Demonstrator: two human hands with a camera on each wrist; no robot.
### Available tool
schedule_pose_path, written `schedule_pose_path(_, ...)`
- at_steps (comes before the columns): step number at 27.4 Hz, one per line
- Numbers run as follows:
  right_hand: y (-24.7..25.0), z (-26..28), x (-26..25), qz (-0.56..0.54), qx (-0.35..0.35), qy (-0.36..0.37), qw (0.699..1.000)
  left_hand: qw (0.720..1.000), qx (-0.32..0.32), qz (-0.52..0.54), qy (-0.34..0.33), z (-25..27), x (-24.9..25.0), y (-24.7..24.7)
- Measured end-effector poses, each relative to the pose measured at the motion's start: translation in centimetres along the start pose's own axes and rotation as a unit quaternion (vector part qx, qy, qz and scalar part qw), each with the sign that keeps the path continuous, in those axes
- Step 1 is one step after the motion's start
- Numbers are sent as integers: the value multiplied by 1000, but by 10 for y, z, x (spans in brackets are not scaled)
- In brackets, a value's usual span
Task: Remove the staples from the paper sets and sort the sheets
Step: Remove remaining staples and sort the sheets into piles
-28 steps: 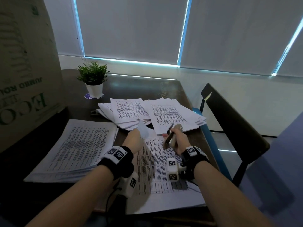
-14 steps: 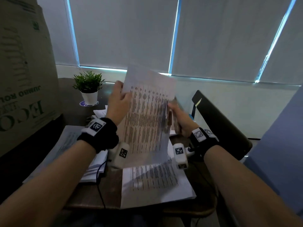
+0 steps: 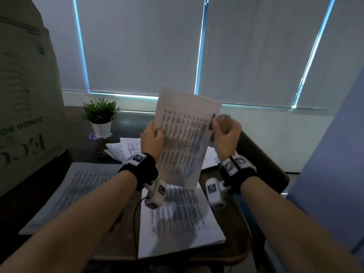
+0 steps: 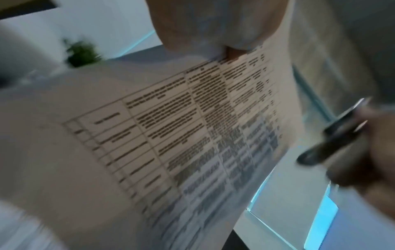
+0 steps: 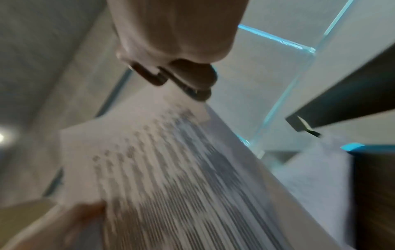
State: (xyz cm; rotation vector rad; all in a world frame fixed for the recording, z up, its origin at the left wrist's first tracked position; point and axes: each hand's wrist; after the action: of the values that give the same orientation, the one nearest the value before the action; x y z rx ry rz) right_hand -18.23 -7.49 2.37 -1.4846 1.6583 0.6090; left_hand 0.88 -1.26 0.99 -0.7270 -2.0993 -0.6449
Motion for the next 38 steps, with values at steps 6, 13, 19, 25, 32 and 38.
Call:
schedule_pose_path(6,-19,-91,-110,-203,73,77,974,984,-111,-68,-117,-22,44,-22)
schedule_pose_path(13,-25,-100,-118,-194,66,32,978,977,-136,-87,-139,-15,66,-44)
schedule_pose_path(19,-27,-100,-108,-114,73,22,991,976,-128,-100,-146,-12,70,-54)
schedule_pose_path(25,-28,-106,-108,-154,64,-15,986,968,-146,-130,-156,-11,71,-60)
schedule_pose_path(32,-27,-115,-98,-111,50,-60,991,965,-185,-75,-168,-6,59,-69)
schedule_pose_path(38,-20,-116,-45,-122,124,-53,983,961,-259,-71,60,-22,-9,-80)
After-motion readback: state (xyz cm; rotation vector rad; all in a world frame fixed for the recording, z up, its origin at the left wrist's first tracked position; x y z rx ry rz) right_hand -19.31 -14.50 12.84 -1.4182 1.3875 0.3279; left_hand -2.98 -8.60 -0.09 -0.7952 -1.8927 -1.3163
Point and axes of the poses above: each hand's wrist, its own z-axis away from the middle knuckle, its own y-axis out of the back of the hand, x = y × z, and after that the axes turned 1 degree about y, right-handed
